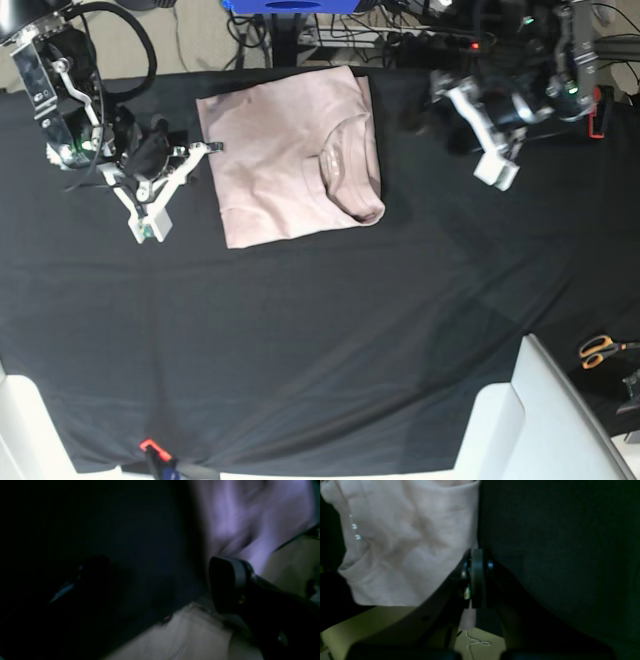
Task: Fold the T-shirt properly
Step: 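Lower the left gripper onto the shirt's collar fold and grasp it, then drag the pink shirt with the left gripper to square it on the table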
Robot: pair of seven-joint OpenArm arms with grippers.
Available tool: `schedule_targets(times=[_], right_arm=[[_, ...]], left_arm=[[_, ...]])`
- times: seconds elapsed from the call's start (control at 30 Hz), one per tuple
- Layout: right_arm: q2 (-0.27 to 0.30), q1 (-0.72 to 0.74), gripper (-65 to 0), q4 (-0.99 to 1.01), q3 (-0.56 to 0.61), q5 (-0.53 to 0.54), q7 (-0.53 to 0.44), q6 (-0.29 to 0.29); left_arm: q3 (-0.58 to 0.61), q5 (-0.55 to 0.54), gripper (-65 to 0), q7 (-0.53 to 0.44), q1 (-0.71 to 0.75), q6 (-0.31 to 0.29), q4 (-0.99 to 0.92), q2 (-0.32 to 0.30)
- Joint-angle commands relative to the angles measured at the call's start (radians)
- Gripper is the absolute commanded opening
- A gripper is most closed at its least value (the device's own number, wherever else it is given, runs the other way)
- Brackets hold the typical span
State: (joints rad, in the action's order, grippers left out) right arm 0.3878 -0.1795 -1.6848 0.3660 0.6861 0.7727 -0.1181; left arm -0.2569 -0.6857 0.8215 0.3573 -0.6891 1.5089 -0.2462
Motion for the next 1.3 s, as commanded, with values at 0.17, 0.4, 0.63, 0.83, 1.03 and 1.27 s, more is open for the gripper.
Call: schedule_targets(times=[0.17, 0.4, 0.63, 0.83, 1.03, 1.27], right_arm=[[0.012, -0.001, -62.9, 0.016, -0.003, 0.008, -0.012, 0.005], [0.012, -0.002, -63.0, 0.016, -0.006, 0.008, -0.012, 0.005], [0.012, -0.002, -63.0, 0.016, -0.011, 0.008, -0.012, 0.005], [0.013, -0.002, -63.2, 0.018, -0.012, 0.008, -0.014, 0.005], [0.013, -0.004, -63.2, 0.018, -0.012, 0.008, -0.019, 0.005], [0.033, -0.005, -63.3, 0.018, -0.015, 0.008, -0.02, 0.005]], left_arm=[[0.005, 0.044, -7.9, -0.008, -0.045, -0.009, 0.0, 0.072], [0.031, 0.292, -7.9, -0.009, -0.1, -0.009, -0.115, 0.19], [0.159, 0.278, -7.9, -0.1, -0.12, -0.009, -0.196, 0.193], [0.178, 0.278, -8.1, -0.107, -0.174, -0.009, -0.293, 0.195], [0.176, 0.281, -32.3, -0.107, -0.2, -0.009, -0.296, 0.196], [0.258, 0.288, -65.0, -0.044, -0.255, -0.009, -0.284, 0.189]])
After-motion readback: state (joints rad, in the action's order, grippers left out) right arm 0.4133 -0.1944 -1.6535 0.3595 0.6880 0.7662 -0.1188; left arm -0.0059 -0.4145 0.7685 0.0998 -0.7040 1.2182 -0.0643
